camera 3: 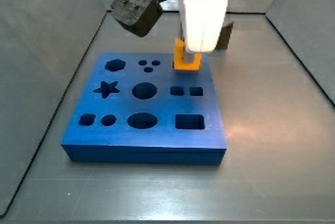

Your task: Insert the arch object.

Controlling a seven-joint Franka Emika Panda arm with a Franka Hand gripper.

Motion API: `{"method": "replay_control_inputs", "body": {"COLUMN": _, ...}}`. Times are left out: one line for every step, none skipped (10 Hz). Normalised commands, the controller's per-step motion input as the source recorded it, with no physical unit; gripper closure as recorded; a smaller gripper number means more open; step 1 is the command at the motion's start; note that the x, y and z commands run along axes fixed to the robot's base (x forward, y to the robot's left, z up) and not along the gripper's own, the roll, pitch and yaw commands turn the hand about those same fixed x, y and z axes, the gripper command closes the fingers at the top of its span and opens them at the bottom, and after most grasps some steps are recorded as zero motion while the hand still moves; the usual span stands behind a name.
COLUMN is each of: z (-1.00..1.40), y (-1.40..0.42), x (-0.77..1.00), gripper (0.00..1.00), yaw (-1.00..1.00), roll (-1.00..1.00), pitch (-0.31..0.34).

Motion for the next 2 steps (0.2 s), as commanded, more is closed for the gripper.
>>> {"method": "replay_control_inputs", "body": {"z": 0.00, "y": 0.00, "x": -0.04, "gripper": 1.00, "yaw": 0.00, "roll": 0.00, "pitch": -0.051}}
{"method": "replay_control_inputs", "body": {"z": 0.00, "y": 0.00, "x": 0.00, "gripper": 1.00, "yaw": 0.00, "roll": 0.00, "pitch": -0.001}}
